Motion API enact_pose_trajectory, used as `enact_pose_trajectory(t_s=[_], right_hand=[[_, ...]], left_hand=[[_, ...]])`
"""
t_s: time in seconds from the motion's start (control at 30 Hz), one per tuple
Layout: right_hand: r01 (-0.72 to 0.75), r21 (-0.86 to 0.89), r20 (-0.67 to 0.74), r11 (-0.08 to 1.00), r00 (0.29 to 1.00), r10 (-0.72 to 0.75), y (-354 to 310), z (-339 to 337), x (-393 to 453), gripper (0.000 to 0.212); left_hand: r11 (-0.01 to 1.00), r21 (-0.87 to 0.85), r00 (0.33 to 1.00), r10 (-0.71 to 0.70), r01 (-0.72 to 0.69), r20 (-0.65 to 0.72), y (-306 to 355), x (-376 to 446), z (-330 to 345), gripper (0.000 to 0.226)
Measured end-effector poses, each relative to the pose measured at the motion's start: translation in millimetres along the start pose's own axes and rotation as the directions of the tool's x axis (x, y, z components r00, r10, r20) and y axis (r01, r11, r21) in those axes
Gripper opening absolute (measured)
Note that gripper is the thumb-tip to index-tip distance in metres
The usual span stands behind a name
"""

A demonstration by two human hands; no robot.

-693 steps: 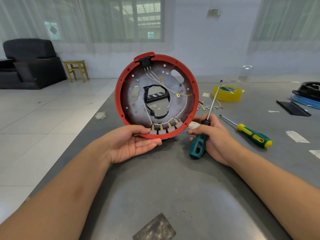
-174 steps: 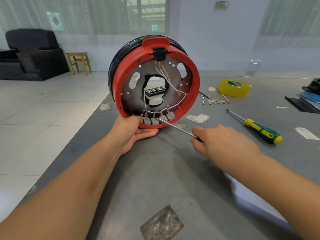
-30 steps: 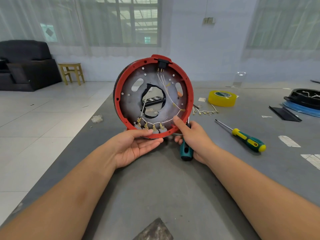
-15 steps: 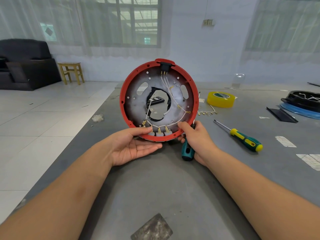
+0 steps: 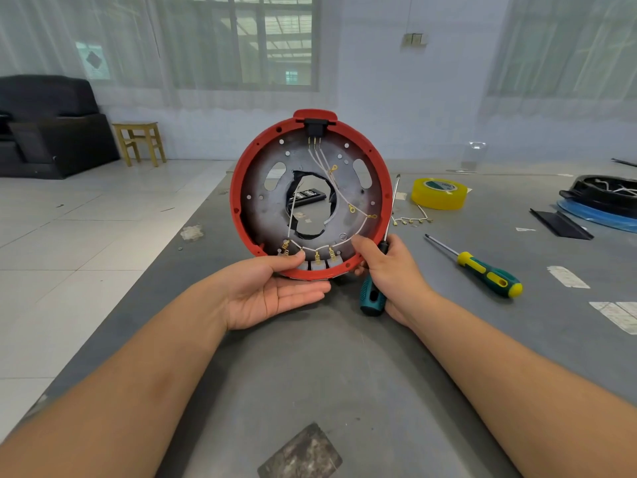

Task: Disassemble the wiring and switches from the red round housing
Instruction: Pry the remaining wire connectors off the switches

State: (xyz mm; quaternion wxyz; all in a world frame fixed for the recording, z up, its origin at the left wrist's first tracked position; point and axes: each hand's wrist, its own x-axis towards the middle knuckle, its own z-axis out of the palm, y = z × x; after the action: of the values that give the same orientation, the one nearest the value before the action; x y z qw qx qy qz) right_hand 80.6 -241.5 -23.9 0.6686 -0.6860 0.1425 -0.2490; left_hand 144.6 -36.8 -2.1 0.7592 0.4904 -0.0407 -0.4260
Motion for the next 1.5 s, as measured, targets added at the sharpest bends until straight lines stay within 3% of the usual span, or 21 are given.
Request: enact_pose_trajectory(t_s=[0.23, 0.43, 0.5, 0.63, 0.87, 0.97, 1.03, 1.1, 1.2, 1.27, 1.37, 1.5], right_hand=[[-0.013, 0.004, 0.020, 1.000, 1.000, 0.013, 1, -2, 2, 0.041], [-0.067, 0.011, 0.042, 0.998, 0.997, 0.067, -2, 1, -3, 0.075], [-0.107, 0.058, 0.026, 0.993, 0.994, 0.105, -1, 0, -5, 0.066], [-0.114, 0.124, -0.025, 0.986, 0.993, 0.117, -2, -4, -16, 0.018], [-0.047, 0.316, 0.131, 0.948, 0.991, 0.006, -17, -15, -42, 0.022], [0.011, 0.226, 0.195, 0.974, 0.979, -0.057, -20, -23, -45, 0.020], [0.142, 0.042, 0.225, 0.989, 0.963, -0.148, -23, -32, -44, 0.021], [0.316, -0.252, 0.271, 0.915, 0.930, -0.247, -25, -41, -42, 0.032], [0.432, -0.598, 0.352, 0.675, 0.898, -0.263, -26, -53, -38, 0.045], [0.434, -0.722, 0.366, 0.539, 0.900, -0.236, -28, -58, -35, 0.047], [0.425, -0.870, 0.390, 0.251, 0.903, -0.179, -31, -65, -30, 0.050], [0.463, -0.882, 0.443, 0.085, 0.878, -0.181, -35, -72, -24, 0.053]], left_hand=[[0.999, -0.049, 0.998, 0.006, -0.003, 0.058, -3, 0, -4, 0.050], [0.997, -0.040, 0.998, 0.062, -0.062, 0.005, -3, 1, -1, 0.051], [0.996, -0.043, 0.997, 0.078, -0.079, -0.019, -3, 3, -2, 0.049], [0.991, -0.067, 0.992, 0.113, -0.117, -0.061, 0, 5, -8, 0.032], [0.987, -0.066, 0.985, 0.141, -0.147, -0.095, 1, 6, -9, 0.031], [0.985, -0.069, 0.983, 0.152, -0.160, -0.106, 0, 5, -7, 0.030], [0.983, -0.062, 0.979, 0.166, -0.174, -0.120, 0, 5, -7, 0.031], [0.980, -0.037, 0.972, 0.190, -0.197, -0.136, 0, 5, -6, 0.033], [0.974, -0.023, 0.963, 0.218, -0.224, -0.156, -1, 5, -4, 0.034], [0.972, -0.027, 0.960, 0.227, -0.235, -0.166, -1, 5, -4, 0.034], [0.967, -0.029, 0.953, 0.243, -0.252, -0.179, -2, 5, -3, 0.037], [0.966, -0.014, 0.949, 0.252, -0.259, -0.187, -2, 7, -4, 0.038]])
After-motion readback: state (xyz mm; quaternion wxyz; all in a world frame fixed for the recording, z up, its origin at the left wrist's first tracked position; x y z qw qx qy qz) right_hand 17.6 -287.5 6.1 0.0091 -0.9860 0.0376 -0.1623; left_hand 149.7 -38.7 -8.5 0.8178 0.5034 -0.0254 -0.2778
